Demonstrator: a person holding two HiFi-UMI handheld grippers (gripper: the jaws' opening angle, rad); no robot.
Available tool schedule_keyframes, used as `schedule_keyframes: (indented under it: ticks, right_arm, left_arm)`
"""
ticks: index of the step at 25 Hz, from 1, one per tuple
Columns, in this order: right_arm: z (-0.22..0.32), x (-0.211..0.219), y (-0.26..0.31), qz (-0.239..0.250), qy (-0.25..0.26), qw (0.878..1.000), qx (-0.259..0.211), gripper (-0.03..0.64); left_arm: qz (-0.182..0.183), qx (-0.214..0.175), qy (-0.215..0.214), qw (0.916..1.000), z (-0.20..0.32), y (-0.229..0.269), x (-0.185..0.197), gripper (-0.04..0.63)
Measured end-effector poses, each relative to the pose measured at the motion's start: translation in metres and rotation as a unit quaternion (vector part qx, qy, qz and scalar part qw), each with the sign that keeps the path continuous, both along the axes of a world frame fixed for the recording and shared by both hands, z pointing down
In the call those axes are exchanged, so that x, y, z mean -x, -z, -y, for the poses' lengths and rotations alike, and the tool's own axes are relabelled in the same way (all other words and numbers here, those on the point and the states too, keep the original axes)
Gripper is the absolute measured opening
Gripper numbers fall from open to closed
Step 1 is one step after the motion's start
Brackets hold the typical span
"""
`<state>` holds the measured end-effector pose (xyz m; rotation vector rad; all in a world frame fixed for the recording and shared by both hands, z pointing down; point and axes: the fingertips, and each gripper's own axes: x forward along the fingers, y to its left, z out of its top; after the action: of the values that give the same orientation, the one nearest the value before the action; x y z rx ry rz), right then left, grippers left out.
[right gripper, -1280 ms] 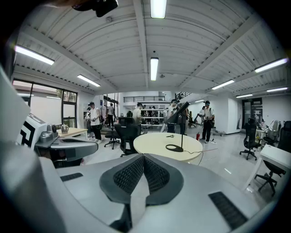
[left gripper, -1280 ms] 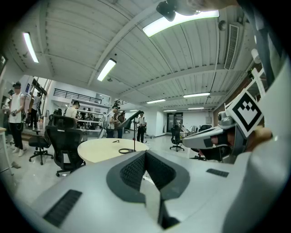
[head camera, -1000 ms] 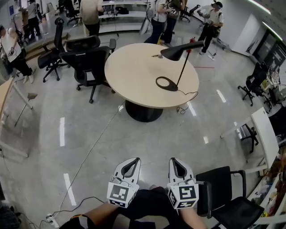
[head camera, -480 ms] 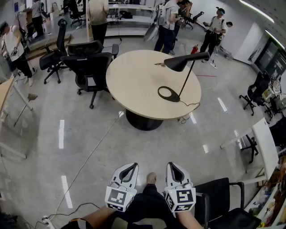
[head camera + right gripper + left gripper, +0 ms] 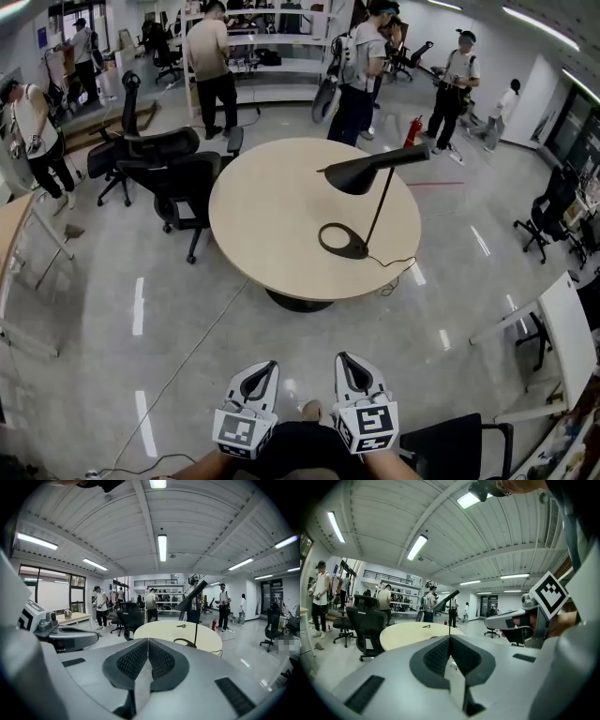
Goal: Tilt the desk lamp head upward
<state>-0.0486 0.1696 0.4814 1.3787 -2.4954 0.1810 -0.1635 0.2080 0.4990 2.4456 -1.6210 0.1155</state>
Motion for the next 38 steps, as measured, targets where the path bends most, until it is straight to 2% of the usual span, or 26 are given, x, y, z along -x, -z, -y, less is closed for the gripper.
schedule_keyframes:
  ticks: [4, 10, 14, 22, 29, 38]
  right_arm:
    - [0.043, -0.04, 0.002, 0.005, 0.009, 1.0, -0.001, 0.015]
    - [0.102, -0.12, 0.002, 0.014, 0.001, 1.0, -0.007, 0.016]
    - [0.126, -0.149, 0.006, 0.023, -0.002, 1.0, -0.01, 0.015]
    - [0.158, -0.171, -0.002, 0.03, -0.022, 0.999, 0.007, 0.015]
    - [0.207, -0.191, -0.007, 0.03, -0.076, 0.997, 0.008, 0.015]
    - [0.311, -0.153, -0.008, 0.025, -0.107, 0.994, 0.009, 0.015]
  left_arm:
    - [0.007, 0.007, 0.013, 0.9999, 0.045, 0.007, -0.038, 0.046]
    - [0.015, -0.001, 0.002, 0.9999, 0.105, 0.009, -0.118, 0.046]
    - [0.023, 0.005, -0.003, 0.9997, 0.129, 0.011, -0.146, 0.046]
    - [0.021, 0.004, -0.019, 0.9996, 0.17, 0.004, -0.169, 0.046]
    - [0.007, 0.007, -0.056, 0.9984, 0.234, 0.003, -0.176, 0.046]
    - [-0.009, 0.011, -0.084, 0.9964, 0.352, 0.003, -0.139, 0.046]
